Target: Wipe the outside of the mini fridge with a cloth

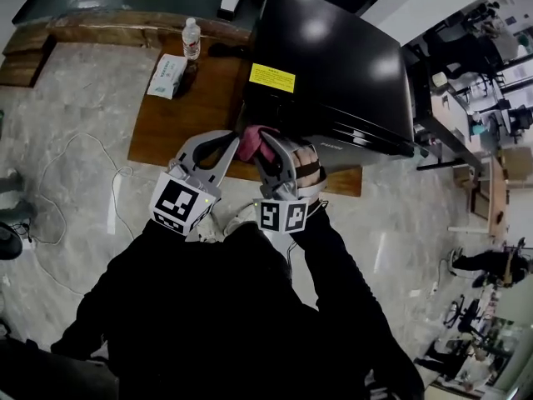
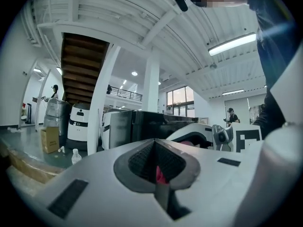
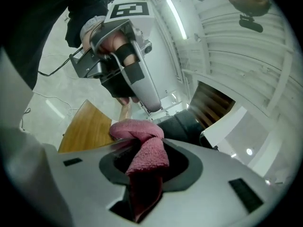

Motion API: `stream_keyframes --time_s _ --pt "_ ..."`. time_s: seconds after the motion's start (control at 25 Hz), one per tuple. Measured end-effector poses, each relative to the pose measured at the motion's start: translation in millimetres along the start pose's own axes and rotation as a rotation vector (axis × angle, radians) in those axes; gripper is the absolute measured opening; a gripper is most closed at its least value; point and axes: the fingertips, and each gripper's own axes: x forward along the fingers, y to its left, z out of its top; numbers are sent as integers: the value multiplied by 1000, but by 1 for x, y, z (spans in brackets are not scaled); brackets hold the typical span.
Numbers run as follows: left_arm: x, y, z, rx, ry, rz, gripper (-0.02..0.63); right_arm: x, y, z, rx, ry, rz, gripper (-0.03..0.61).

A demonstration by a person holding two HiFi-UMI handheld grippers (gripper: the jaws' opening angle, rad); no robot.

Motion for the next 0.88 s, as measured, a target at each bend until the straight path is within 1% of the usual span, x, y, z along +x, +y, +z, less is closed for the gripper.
stream_keyframes --time_s 0.08,0.2,0.28,0.4,0.48,0.68,0.88 --pt "4 1 -18 17 -2 6 6 4 13 -6 8 10 14 127" --pt "7 -3 -46 27 -30 7 6 8 31 -16 22 15 26 126" --pt "10 -4 -70 19 -26 12 6 11 44 -22 25 13 30 126" --pt "16 1 -106 -23 -2 25 6 19 72 -34 41 17 47 126" --pt "17 1 -132 -63 29 33 6 21 98 -46 60 27 70 126" --pt "26 9 -207 -112 137 35 6 39 169 -79 81 70 135 126" --pt "28 12 -279 -153 225 74 6 47 235 -105 99 114 189 126"
